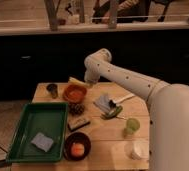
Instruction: Place banana in red bowl
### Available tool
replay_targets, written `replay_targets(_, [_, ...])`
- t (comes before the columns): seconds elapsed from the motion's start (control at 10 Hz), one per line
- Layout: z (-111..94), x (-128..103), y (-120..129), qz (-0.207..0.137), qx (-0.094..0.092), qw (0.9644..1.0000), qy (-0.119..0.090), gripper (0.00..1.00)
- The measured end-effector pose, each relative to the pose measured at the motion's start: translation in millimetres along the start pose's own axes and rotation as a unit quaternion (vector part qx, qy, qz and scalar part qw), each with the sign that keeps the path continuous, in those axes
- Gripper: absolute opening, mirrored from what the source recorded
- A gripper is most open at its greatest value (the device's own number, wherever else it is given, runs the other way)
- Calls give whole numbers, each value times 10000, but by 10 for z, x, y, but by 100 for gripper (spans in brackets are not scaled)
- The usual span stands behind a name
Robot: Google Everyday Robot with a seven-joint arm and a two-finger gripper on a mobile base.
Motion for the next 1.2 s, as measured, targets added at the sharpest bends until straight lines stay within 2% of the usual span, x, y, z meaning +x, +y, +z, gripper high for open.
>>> replay_targets(1.2, [258,-211,-61,-224,-1,9995,-232,0])
